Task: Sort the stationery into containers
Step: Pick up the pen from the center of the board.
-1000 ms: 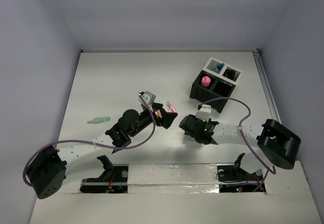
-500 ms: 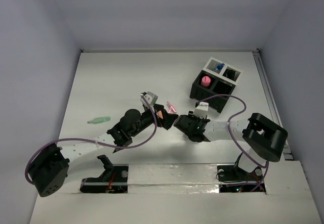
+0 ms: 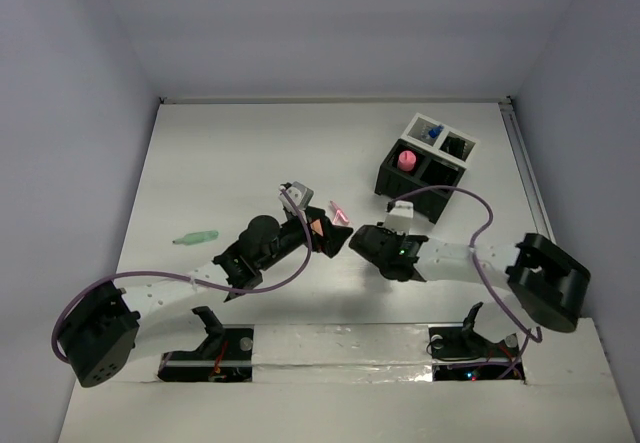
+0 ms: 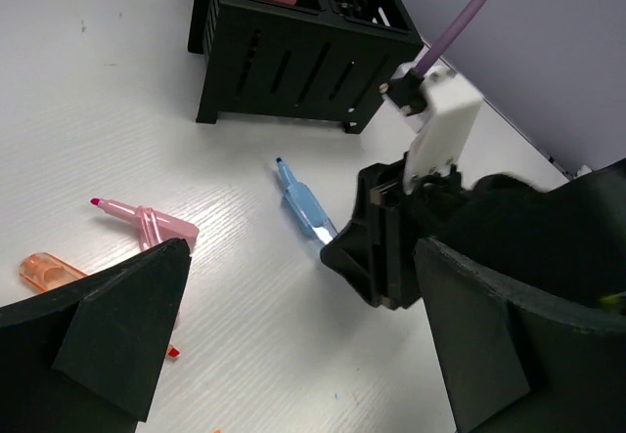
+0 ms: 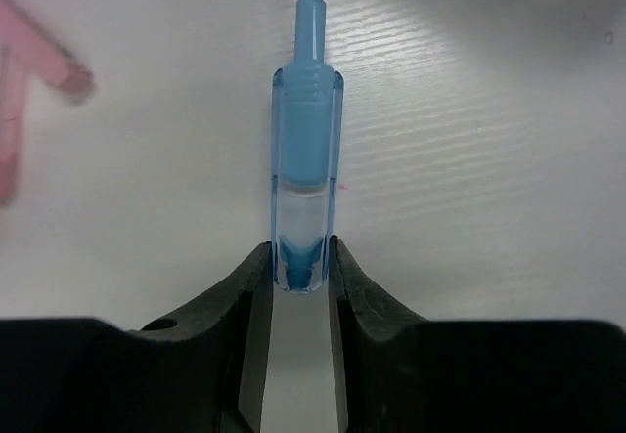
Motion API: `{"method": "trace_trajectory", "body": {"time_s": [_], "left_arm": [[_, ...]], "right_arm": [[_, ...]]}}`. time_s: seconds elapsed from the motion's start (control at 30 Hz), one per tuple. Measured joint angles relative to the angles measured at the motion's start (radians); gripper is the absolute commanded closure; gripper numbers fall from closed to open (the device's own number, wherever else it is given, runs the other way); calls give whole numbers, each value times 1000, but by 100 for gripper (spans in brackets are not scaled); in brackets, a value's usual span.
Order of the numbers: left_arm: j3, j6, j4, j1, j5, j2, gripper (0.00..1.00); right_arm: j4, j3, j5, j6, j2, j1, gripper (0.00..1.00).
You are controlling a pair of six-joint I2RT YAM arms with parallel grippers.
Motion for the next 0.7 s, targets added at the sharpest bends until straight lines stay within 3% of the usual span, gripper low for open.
{"method": "trace_trajectory", "body": {"time_s": [0.3,0.7], "left_arm": [[0,-13,0,0,-33,0,1],[0,-66,68,0,56,97,9]], "right_arm": [[-105,89,-209,-251,-436,-16,78],[-134,191,-414,-425,-467,-80,81]]}}
